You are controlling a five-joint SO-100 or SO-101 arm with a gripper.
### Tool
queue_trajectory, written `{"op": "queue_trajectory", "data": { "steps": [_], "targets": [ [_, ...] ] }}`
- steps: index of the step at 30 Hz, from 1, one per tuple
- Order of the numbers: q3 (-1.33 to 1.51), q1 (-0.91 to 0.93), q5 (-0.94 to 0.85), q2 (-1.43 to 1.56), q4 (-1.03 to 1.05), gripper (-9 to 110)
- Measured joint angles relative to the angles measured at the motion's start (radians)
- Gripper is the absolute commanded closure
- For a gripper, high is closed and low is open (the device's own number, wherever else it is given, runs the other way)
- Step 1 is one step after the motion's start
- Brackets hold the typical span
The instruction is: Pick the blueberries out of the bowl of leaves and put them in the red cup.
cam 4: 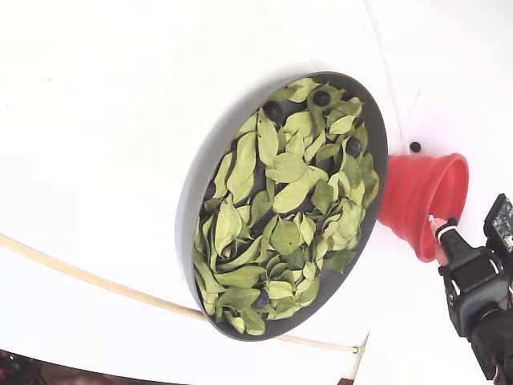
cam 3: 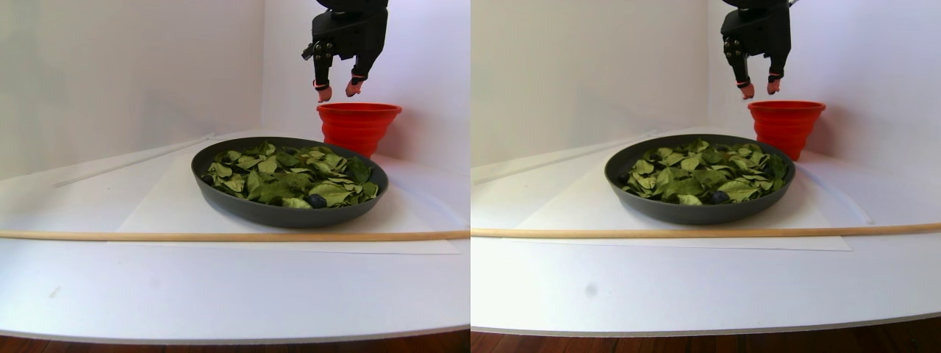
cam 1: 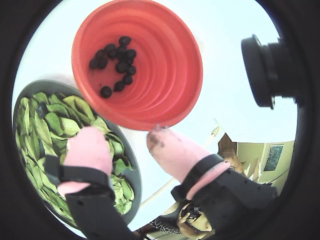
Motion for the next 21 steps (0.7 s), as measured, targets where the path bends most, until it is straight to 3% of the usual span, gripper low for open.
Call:
{"op": "queue_trajectory", "data": {
  "steps": [21],
  "targets": [
    [0.061,-0.04,0.005,0.081,0.098,85]
  ]
}}
